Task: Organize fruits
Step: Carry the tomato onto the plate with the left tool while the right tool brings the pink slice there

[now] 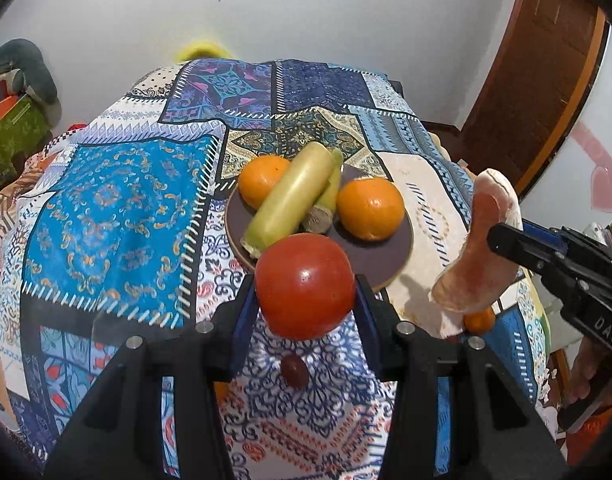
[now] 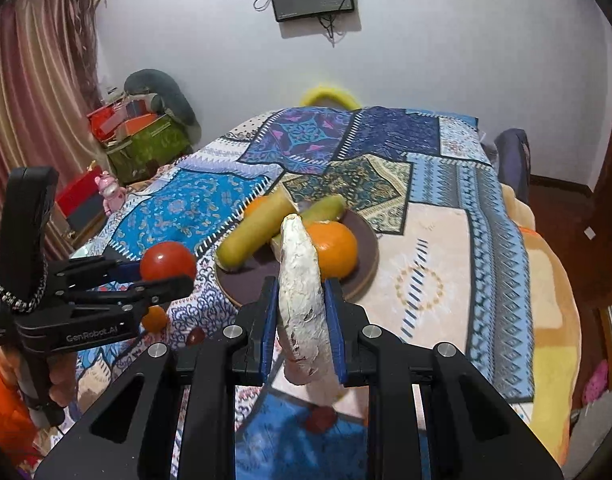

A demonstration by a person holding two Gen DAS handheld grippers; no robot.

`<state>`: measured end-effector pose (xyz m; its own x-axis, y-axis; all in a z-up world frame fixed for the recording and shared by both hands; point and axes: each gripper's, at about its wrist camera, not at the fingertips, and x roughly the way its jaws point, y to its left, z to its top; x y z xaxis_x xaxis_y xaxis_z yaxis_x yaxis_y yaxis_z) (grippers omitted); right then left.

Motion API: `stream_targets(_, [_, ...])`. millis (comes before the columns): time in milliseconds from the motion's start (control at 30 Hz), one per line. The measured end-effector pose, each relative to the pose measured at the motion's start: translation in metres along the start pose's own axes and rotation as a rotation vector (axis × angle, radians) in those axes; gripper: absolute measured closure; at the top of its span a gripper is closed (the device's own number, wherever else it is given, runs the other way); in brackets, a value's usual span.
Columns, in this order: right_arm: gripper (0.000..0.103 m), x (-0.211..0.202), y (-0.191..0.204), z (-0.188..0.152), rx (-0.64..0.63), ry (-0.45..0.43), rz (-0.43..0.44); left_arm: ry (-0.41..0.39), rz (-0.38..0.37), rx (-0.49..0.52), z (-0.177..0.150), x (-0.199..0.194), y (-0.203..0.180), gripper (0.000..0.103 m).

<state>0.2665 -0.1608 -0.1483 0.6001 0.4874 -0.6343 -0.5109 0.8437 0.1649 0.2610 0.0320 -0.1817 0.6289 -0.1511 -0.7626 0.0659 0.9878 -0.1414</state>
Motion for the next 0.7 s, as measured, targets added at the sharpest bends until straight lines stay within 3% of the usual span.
stream_targets(700, [0.082, 0.068, 0.009, 0.022, -0.055, 0.065, 0.096, 0.049, -0.011, 0.014, 0.011, 0.056, 0.004, 0.057])
